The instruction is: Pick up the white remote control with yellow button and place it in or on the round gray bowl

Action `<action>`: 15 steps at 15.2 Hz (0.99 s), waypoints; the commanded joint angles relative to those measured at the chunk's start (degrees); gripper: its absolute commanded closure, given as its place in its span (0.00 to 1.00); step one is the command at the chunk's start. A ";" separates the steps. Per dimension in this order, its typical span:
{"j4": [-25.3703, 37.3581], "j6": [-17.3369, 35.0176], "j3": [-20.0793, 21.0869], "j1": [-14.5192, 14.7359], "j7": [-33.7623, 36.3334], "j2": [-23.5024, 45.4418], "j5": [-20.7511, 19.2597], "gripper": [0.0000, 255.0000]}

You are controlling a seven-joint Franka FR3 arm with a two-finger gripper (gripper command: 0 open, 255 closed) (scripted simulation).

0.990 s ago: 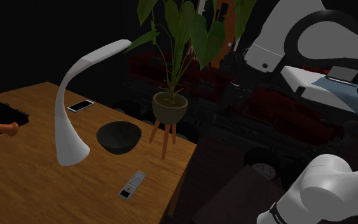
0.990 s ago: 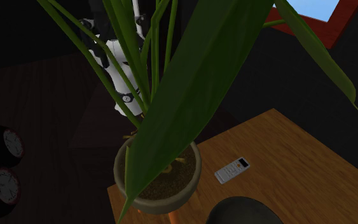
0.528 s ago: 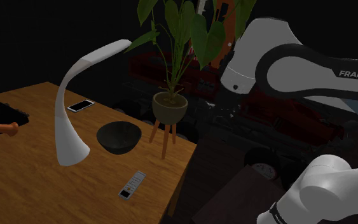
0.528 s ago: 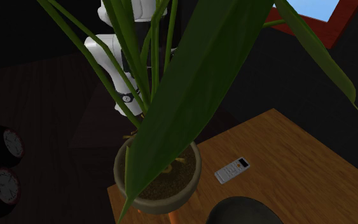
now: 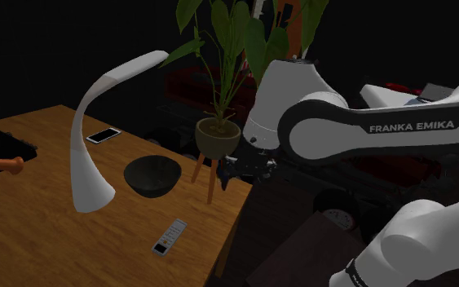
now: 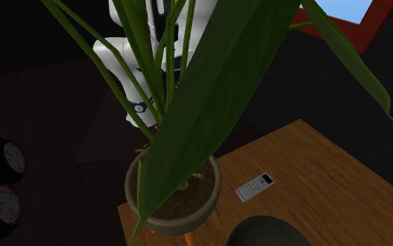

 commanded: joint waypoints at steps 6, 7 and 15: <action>5.80 9.72 13.77 -7.86 21.48 17.16 -6.31 0.00; 6.93 11.01 15.79 -9.19 25.40 20.40 -8.79 0.00; 19.73 14.99 13.75 -2.96 59.40 49.43 -36.43 0.00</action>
